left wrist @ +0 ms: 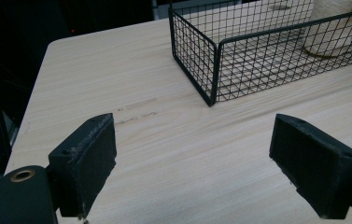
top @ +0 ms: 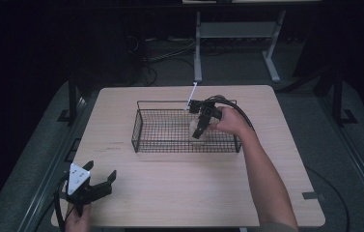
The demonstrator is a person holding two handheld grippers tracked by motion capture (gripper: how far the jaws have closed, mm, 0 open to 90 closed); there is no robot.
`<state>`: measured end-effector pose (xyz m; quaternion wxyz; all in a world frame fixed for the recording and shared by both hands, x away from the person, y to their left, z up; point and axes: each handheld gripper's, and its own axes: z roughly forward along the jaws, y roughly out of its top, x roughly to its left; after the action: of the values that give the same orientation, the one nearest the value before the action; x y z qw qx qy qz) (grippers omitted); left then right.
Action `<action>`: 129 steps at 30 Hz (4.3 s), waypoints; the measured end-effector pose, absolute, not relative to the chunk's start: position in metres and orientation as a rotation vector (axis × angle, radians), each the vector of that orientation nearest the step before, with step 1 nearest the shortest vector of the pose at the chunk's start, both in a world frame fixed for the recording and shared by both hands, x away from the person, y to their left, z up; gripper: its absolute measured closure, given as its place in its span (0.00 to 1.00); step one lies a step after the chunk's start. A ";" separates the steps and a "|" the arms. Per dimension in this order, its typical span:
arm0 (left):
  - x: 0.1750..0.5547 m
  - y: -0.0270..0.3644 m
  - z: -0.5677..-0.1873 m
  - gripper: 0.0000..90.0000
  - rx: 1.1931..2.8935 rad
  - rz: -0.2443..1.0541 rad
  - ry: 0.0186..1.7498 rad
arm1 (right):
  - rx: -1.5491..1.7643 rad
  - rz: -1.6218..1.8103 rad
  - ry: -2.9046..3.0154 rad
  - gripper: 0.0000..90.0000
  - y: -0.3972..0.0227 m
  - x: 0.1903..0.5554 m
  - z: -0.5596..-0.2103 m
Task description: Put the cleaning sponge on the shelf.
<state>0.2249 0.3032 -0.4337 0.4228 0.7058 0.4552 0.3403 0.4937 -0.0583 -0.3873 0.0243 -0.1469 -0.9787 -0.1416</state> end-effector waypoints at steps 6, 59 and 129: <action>0.225 0.303 -0.433 0.16 1.766 0.850 1.137 | -0.464 -0.464 -3.028 0.19 -0.061 0.489 -0.377; 0.223 0.303 -0.433 0.16 1.755 0.838 1.138 | -0.350 -0.556 -3.092 0.19 -0.070 0.442 -0.329; 0.222 0.299 -0.433 0.16 1.775 0.824 1.124 | -0.416 -0.553 -3.057 0.19 -0.125 0.358 -0.375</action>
<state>0.2219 0.2986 -0.4333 0.4281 0.7107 0.4502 0.3301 0.3578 -0.1252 -0.3755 0.0036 -0.1328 -0.9753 -0.1765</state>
